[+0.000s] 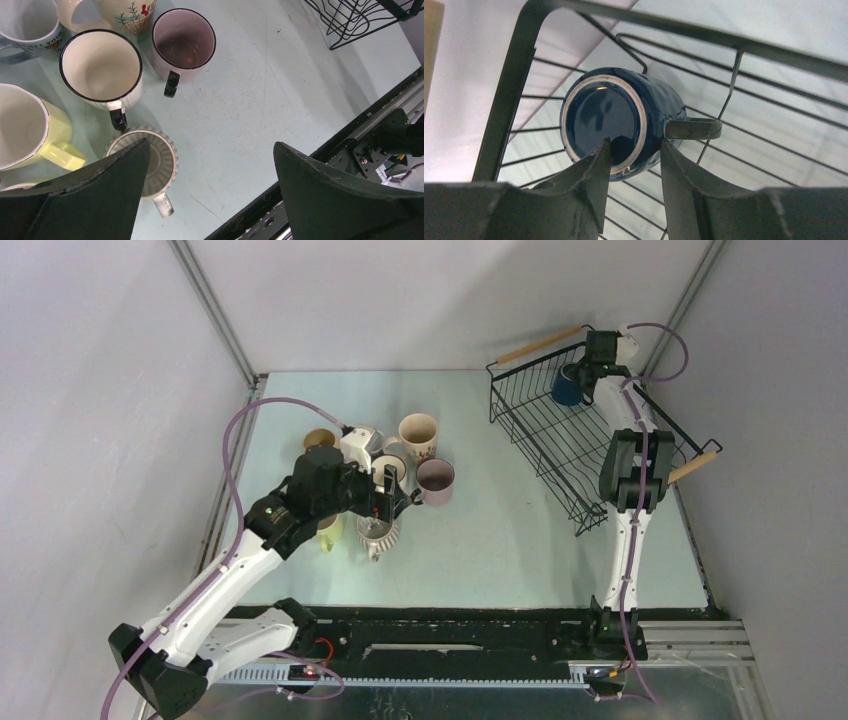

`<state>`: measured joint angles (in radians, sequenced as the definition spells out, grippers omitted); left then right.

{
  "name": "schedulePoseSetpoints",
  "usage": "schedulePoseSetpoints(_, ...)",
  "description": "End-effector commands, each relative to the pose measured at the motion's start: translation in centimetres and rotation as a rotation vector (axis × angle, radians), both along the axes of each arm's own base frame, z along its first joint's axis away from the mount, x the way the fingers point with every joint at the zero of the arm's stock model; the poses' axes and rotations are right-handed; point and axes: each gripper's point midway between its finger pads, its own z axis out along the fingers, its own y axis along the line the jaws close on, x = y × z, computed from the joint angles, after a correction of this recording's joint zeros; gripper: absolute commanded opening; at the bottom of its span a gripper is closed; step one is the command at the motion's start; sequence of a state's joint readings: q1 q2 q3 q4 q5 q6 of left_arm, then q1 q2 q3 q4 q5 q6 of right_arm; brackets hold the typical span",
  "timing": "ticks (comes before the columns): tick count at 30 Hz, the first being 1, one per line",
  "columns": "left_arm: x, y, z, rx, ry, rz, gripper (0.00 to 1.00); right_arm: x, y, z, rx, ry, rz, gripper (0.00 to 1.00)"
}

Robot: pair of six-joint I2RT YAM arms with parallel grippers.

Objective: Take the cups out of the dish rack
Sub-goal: Adjust the cup in the dish rack.

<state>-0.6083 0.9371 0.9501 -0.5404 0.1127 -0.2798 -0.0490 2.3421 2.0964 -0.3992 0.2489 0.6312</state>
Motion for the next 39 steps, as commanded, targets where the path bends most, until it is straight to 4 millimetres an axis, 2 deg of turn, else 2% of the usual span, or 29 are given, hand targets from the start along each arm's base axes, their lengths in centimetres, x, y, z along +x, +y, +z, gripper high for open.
schedulePoseSetpoints(1, 0.2, -0.4, 1.0, -0.031, -0.033, -0.016, 1.00, -0.2, 3.6, 4.4, 0.040, -0.079, 0.057, 0.46)
schedulePoseSetpoints(2, 0.2, -0.4, 1.0, -0.031, -0.033, -0.017, 1.00, -0.4, 3.7, 4.6, 0.044, -0.078, 0.057, 0.46)
schedulePoseSetpoints(3, 0.2, -0.4, 0.9, -0.031, -0.032, -0.016, 1.00, -0.6, 5.6, 4.7, 0.049, -0.076, 0.085, 0.45)
schedulePoseSetpoints(5, 0.2, -0.4, 1.0, -0.032, -0.034, -0.016, 1.00, -1.0, 6.4, 4.8, 0.066, -0.075, 0.094, 0.45)
schedulePoseSetpoints(9, 0.1, -0.4, 1.1, -0.035, -0.036, -0.016, 1.00, -2.0, 7.7, 4.8, 0.102, -0.071, 0.100, 0.43)
schedulePoseSetpoints(13, 0.0, -0.4, 1.1, -0.039, -0.036, -0.018, 1.00, -3.1, 8.9, 5.5, 0.098, -0.078, 0.124, 0.43)
schedulePoseSetpoints(18, -0.1, -0.4, 1.2, -0.045, -0.036, -0.021, 1.00, -4.1, 9.1, 6.5, 0.065, -0.086, 0.144, 0.45)
schedulePoseSetpoints(23, -0.2, -0.5, 1.3, -0.050, -0.036, -0.026, 1.00, -4.5, 9.5, 7.6, -0.018, -0.092, 0.204, 0.68)
schedulePoseSetpoints(27, -0.2, -0.4, 1.2, -0.048, -0.038, -0.022, 1.00, -4.7, 9.5, 8.4, -0.121, -0.093, 0.273, 0.81)
schedulePoseSetpoints(30, -0.2, -0.3, 1.2, -0.049, -0.039, -0.021, 1.00, -4.6, 9.0, 8.0, -0.184, -0.061, 0.349, 0.90)
schedulePoseSetpoints(34, -0.3, -0.5, 1.2, -0.051, -0.035, -0.026, 1.00, -4.5, 7.4, 6.6, -0.248, -0.001, 0.401, 0.97)
schedulePoseSetpoints(39, -0.2, -0.7, 1.2, -0.056, -0.027, -0.035, 1.00, -4.0, 7.4, 5.7, -0.266, 0.004, 0.492, 1.00)
